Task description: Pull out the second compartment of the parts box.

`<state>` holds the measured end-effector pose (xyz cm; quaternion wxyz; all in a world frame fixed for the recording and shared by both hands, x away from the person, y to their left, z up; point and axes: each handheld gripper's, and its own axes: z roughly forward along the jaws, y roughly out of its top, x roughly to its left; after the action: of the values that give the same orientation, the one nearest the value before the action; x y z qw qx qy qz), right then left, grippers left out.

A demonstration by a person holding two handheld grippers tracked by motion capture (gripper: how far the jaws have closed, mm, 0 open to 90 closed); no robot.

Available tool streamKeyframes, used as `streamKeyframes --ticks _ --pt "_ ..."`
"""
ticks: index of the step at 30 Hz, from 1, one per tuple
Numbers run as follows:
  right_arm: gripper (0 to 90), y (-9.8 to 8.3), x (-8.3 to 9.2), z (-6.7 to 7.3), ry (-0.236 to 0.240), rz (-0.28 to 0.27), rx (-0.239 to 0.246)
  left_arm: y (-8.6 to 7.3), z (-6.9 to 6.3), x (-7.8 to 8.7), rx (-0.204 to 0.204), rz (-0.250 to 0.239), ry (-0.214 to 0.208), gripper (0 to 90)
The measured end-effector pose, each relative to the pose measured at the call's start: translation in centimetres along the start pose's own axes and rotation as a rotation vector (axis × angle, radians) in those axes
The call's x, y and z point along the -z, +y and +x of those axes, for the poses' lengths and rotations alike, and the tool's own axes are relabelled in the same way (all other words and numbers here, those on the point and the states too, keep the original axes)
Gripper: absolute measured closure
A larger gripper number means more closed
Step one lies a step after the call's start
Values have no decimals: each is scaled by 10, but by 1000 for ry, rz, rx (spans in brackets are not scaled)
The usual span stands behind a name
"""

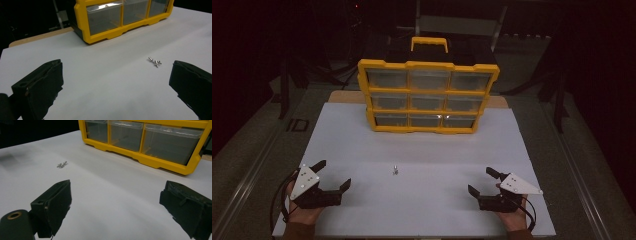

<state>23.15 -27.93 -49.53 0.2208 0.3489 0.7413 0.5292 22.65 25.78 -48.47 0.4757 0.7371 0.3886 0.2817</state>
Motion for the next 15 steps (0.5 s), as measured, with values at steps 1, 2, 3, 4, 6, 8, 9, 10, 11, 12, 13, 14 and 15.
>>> streamKeyframes --ticks 1,2,3,4,6,8,9,10,11,12,13,14,15 --pt "87 0 0 0 0 0 0 0 0 0 0 0 0 0" --pt "86 0 0 0 -2 -1 -3 0 -1 0 -4 -1 3 0" --pt "86 0 0 0 -2 -1 -3 0 -1 0 -4 -1 3 0" --pt "86 0 0 0 -1 0 -6 0 -1 0 -4 -2 3 0" --pt "87 0 0 0 -2 5 -7 0 -1 0 -5 -1 1 0" --pt "86 0 -1 0 -1 5 -6 0 -2 0 -7 -3 2 0" --pt "87 0 -1 1 -1 5 -8 0 -2 1 -8 -7 3 0" --pt "87 0 -1 1 -1 5 -8 0 -2 1 -8 -7 3 0" --pt "87 1 -2 2 0 6 -8 0 -1 1 -6 -10 5 0" --pt "87 1 -2 2 0 6 -8 0 -1 1 -6 -10 5 0" --pt "86 1 -3 2 1 9 -4 0 -1 1 -5 -9 7 0" --pt "86 1 -3 2 1 9 -4 0 -1 1 -5 -9 7 0" --pt "87 2 -3 3 2 7 -10 0 -1 1 -5 -12 5 0"
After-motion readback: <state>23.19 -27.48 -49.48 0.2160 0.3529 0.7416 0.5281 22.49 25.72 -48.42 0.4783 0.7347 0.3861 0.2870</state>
